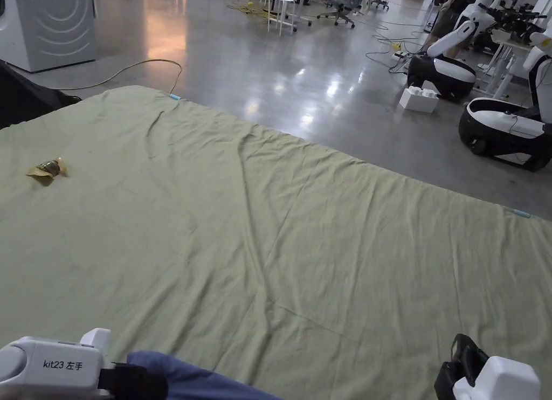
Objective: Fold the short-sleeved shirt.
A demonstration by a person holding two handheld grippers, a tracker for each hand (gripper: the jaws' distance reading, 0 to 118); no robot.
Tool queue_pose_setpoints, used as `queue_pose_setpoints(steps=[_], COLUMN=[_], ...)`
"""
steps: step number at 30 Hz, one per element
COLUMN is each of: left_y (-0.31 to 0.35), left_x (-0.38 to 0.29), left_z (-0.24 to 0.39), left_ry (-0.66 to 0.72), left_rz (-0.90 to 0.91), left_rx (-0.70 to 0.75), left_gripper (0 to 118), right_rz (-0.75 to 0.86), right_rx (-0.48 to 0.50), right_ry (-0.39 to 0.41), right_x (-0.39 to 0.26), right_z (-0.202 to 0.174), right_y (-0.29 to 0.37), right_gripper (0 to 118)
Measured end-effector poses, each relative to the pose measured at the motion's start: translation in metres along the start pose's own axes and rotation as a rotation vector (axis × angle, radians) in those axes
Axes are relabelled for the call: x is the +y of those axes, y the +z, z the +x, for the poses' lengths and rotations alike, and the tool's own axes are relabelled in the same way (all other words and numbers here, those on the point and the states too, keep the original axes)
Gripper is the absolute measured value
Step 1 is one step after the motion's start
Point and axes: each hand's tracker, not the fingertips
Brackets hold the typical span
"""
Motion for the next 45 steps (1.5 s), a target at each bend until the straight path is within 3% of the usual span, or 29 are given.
queue_pose_setpoints(steps=[4,7,9,15,16,21,24,30,45], left_y=[0.004,0.007,0.049,0.100,0.097,0.090,0.079,0.039,-0.124], left_x=[0.007,0.016,0.026,0.042,0.025,0.005,-0.005,-0.025,-0.078], left_z=[-0.008,-0.012,0.015,0.011,0.046,0.095,0.119,0.160,0.164], left_ry=[-0.017,-0.072,-0.091,-0.106,-0.125,-0.160,-0.219,-0.202,-0.304], left_rz=[0.028,0.061,0.075,0.131,0.132,0.137,0.120,0.064,-0.172], left_rx=[-0.019,0.050,0.081,0.300,0.335,0.364,0.329,0.109,0.329], left_gripper=[11,11,11,11,11,11,11,11,12], right_rz=[0.005,0.008,0.013,0.018,0.018,0.019,0.017,0.007,-0.009], right_rx=[-0.001,0.002,0.001,0.005,0.007,0.016,0.019,0.021,-0.028], right_ry=[-0.002,0.001,0.000,-0.015,-0.017,-0.039,-0.047,-0.080,-0.119], right_x=[0.001,0.001,0.000,-0.002,-0.002,-0.008,-0.010,-0.018,-0.032], right_z=[0.004,0.007,0.009,0.013,0.013,0.014,0.014,0.019,0.048], right_y=[0.000,0.001,0.002,0.004,0.003,0.002,0.003,0.003,0.013], right_gripper=[1,1,1,1,1,1,1,1,1])
